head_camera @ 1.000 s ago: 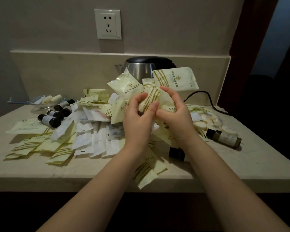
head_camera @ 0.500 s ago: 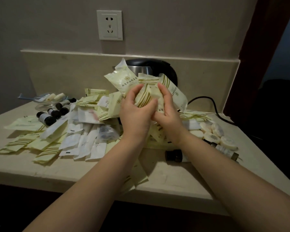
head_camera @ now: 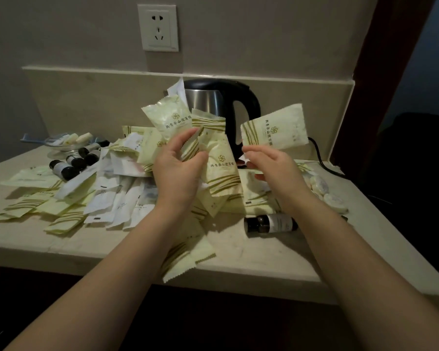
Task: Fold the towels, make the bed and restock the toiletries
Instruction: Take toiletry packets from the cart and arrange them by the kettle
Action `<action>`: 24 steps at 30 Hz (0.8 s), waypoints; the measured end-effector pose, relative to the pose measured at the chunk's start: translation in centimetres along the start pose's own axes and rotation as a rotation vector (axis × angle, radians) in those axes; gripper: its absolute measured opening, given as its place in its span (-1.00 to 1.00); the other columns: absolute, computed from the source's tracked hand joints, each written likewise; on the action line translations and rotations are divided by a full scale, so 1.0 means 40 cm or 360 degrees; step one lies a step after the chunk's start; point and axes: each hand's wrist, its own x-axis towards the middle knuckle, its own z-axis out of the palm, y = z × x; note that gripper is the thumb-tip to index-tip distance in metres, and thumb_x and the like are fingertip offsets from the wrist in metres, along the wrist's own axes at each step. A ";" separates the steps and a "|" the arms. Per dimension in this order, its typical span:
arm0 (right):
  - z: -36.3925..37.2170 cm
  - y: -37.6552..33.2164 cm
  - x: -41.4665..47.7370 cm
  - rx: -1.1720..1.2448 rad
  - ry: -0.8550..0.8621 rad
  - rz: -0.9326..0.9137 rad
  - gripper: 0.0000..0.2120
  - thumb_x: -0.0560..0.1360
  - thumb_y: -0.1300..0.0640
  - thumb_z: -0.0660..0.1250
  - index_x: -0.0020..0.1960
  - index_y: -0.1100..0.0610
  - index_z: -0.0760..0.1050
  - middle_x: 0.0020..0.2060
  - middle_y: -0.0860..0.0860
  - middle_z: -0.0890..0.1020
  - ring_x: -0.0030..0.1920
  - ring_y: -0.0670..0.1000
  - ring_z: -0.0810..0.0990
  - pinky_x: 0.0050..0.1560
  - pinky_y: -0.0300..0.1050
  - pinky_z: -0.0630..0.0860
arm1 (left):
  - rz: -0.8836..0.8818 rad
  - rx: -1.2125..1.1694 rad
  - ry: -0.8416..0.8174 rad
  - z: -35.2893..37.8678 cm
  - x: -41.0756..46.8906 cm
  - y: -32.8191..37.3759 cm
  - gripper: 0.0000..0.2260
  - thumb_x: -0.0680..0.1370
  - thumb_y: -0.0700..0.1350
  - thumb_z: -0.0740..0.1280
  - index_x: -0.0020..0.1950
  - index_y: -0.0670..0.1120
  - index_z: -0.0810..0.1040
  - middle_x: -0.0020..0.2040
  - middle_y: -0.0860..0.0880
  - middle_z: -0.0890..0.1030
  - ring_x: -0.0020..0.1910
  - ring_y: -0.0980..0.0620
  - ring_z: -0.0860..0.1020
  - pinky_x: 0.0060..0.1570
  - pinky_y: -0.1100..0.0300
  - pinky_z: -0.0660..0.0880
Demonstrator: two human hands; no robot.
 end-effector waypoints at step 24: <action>-0.032 0.014 -0.210 -0.0445 0.0181 -0.0222 -0.89 0.54 -0.02 0.25 0.04 -0.19 0.42 -0.06 0.03 0.60 -0.02 0.05 0.56 0.00 0.08 0.53 | -0.0018 -0.0316 -0.0098 -0.063 0.000 0.043 -0.65 0.42 -0.37 0.39 0.08 0.02 0.60 0.12 -0.05 0.62 0.12 0.00 0.60 0.13 0.07 0.55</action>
